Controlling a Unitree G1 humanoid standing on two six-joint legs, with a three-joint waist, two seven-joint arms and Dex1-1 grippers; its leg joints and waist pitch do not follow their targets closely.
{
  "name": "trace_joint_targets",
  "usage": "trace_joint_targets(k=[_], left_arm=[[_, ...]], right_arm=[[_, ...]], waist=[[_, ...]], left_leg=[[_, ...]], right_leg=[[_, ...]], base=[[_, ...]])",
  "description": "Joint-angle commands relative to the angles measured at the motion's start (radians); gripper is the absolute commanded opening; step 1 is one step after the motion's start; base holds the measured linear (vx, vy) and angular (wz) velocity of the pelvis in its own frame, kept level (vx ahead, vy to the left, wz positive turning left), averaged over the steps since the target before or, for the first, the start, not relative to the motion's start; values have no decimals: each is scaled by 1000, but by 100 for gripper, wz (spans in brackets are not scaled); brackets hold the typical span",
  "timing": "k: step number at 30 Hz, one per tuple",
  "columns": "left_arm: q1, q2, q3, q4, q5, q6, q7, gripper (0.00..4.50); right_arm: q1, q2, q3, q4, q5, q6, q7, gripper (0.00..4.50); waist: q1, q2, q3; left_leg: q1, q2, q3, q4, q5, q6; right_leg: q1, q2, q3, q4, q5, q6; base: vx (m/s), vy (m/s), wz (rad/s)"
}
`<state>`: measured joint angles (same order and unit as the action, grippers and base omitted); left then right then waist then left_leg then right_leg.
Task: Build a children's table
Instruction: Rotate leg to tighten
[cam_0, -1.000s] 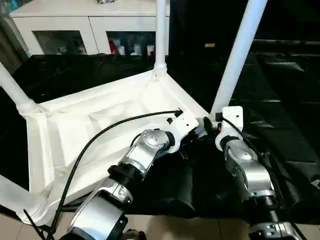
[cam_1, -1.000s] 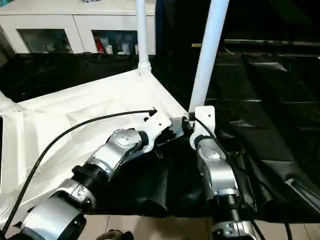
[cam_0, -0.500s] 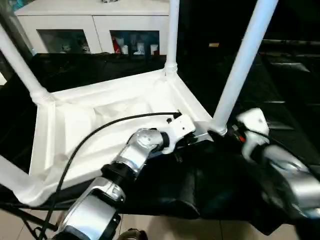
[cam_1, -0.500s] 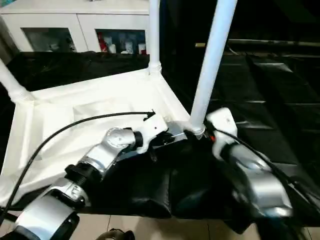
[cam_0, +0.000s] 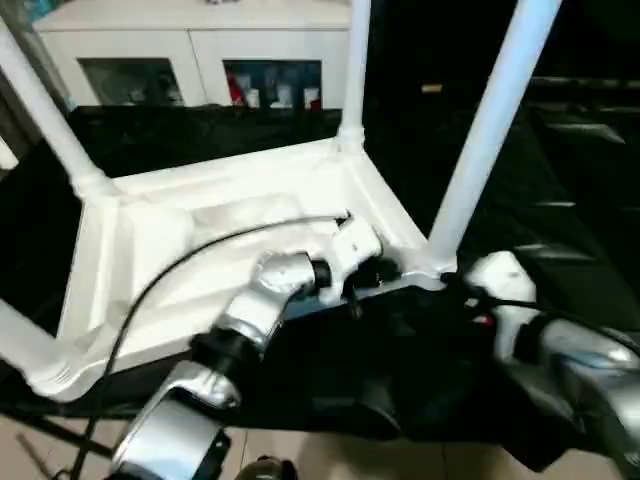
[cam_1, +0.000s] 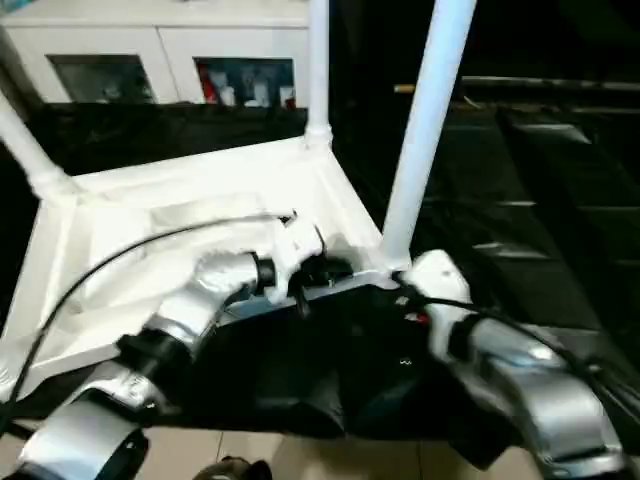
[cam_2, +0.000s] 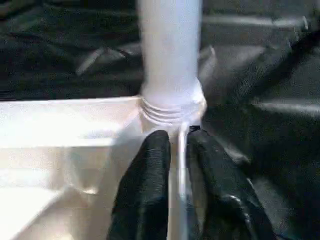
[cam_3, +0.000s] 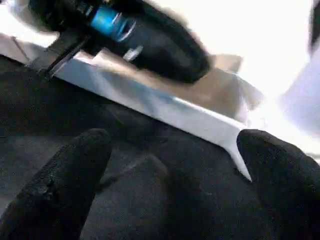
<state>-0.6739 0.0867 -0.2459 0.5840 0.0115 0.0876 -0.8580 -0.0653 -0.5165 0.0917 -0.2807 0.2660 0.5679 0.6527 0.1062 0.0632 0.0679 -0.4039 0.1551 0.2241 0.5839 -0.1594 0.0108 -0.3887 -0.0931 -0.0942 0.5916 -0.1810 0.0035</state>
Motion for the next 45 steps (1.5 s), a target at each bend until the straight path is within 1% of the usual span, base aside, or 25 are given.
trace_joint_targets(k=[1,3,4,5,7,8,9,13,14,15,16,17,18,19,20,24,25,26,27,28,29,31,36,42,45], left_arm=[[29,39,35,-65,-18,50,-6,111],[60,82,57,-139,-37,100,-25,125],[93,123,66,-209,-50,150,-48,129],[93,123,66,-210,-50,151,-48,135],[139,174,66,-297,-65,209,-83,144],[157,192,67,-328,-72,227,-94,163],[196,229,72,-396,-90,271,-117,169],[251,281,74,-492,-125,329,-159,194],[276,307,72,-535,-143,356,-183,206],[308,348,63,-600,-170,403,-217,206],[344,396,50,-677,-199,462,-257,214],[344,396,50,-677,-199,462,-257,214],[350,404,49,-693,-202,478,-259,225],[355,407,47,-705,-192,492,-247,250],[355,407,47,-705,-192,492,-247,250],[366,413,30,-711,-140,502,-199,277],[372,419,19,-707,-117,504,-175,292],[377,427,9,-707,-103,512,-151,301],[377,427,9,-707,-103,512,-151,301],[383,429,4,-703,-91,520,-126,301],[391,428,-1,-697,-77,535,-92,301],[398,426,-7,-695,-71,540,-80,301],[427,418,-28,-717,-68,554,-75,301],[436,413,-44,-703,-39,552,-12,301],[433,416,-42,-686,-23,538,17,301]], right_arm=[[-5,19,13,-28,-2,16,-26,450],[-8,47,33,-27,-11,11,-47,450],[-15,72,45,-18,-22,-2,-68,450],[-15,72,45,-18,-22,-2,-69,450],[-26,106,46,0,-25,-10,-95,450],[-31,119,46,10,-28,-16,-104,450],[-41,147,46,34,-34,-25,-128,450],[-59,181,48,75,-43,-44,-155,450],[-71,196,54,97,-50,-56,-163,450],[-98,218,69,138,-68,-84,-176,450],[-146,252,89,208,-89,-122,-194,450],[-146,252,89,208,-89,-122,-194,450],[-163,266,93,232,-93,-133,-199,450],[-202,300,96,281,-100,-153,-215,450],[-202,300,96,281,-100,-153,-215,450],[-271,385,79,380,-104,-204,-274,450],[-295,409,63,426,-111,-231,-313,450],[-317,428,43,472,-117,-260,-349,450],[-317,428,43,472,-117,-260,-349,450],[-337,445,18,514,-116,-283,-386,450],[-380,478,-67,597,-91,-315,-481,450],[-404,495,-133,648,-67,-332,-550,450],[-416,474,-185,715,-79,-374,-629,450],[-455,440,-261,801,-80,-453,-704,450],[-485,400,-297,849,-71,-487,-723,450]], waist=[[-2,-29,-62],[-7,-27,-61],[-10,-26,-62],[-14,-22,-61],[-17,-26,-60],[-15,-22,-62],[-18,-23,-59],[-18,-19,-57],[-18,-22,-57],[-16,-19,-59],[-21,-26,-55],[-26,-23,-53],[-28,-24,-53],[-27,-28,-50],[-28,-24,-50],[-26,-23,-53],[-27,-24,-53],[-30,-20,-55],[-32,-21,-55],[-29,-20,-58],[-28,-19,-59],[-30,-18,-58],[-25,-17,-60],[-23,-20,-58],[-26,-24,-58]], left_leg=[[32,92,-61,-72,-296,36],[28,93,-64,-76,-287,31],[32,93,-63,-76,-292,25],[32,94,-64,-79,-292,19],[35,93,-62,-81,-311,6],[37,96,-64,-81,-310,-2],[37,95,-62,-85,-321,-12],[43,94,-61,-88,-349,-40],[44,94,-62,-88,-356,-49],[46,94,-62,-88,-360,-58],[41,92,-60,-90,-355,-54],[36,89,-64,-92,-357,-58],[35,90,-63,-92,-359,-61],[45,90,-59,-91,-368,-65],[47,89,-60,-90,-375,-73],[47,89,-60,-90,-361,-78],[43,88,-61,-92,-353,-81],[48,89,-59,-91,-355,-91],[47,87,-60,-91,-354,-92],[48,87,-58,-90,-337,-93],[49,86,-57,-88,-326,-88],[49,84,-57,-88,-337,-89],[57,84,-52,-89,-335,-101],[59,83,-54,-87,-376,-105],[55,80,-55,-86,-385,-99]], right_leg=[[26,-95,63,-88,-305,-180],[27,-95,63,-84,-309,-178],[24,-91,63,-84,-312,-173],[23,-91,64,-82,-311,-175],[20,-88,65,-84,-325,-169],[21,-91,66,-79,-319,-172],[16,-88,67,-81,-323,-170],[10,-85,70,-81,-341,-166],[10,-88,72,-78,-339,-168],[10,-90,71,-75,-338,-170],[10,-87,72,-78,-338,-169],[12,-88,71,-72,-349,-174],[14,-86,71,-72,-355,-171],[5,-82,74,-78,-360,-165],[5,-84,75,-77,-359,-172],[4,-83,77,-71,-324,-168],[10,-81,75,-69,-315,-166],[4,-80,76,-67,-299,-170],[7,-80,76,-67,-294,-173],[9,-80,76,-65,-269,-174],[10,-77,75,-63,-248,-176],[10,-77,75,-64,-259,-184],[5,-70,73,-60,-228,-162],[4,-73,75,-68,-284,-145],[7,-75,73,-70,-312,-141]], base=[[0,0,0],[0,0,0],[0,0,0],[0,0,0],[0,0,0],[0,0,0],[0,0,0],[0,0,0],[0,0,0],[0,0,0],[0,0,0],[0,0,0],[0,0,0],[0,0,0],[0,0,0],[0,0,0],[0,0,0],[0,0,0],[0,0,0],[0,0,0],[0,0,0],[0,0,0],[0,0,0],[0,0,0],[0,0,0]])
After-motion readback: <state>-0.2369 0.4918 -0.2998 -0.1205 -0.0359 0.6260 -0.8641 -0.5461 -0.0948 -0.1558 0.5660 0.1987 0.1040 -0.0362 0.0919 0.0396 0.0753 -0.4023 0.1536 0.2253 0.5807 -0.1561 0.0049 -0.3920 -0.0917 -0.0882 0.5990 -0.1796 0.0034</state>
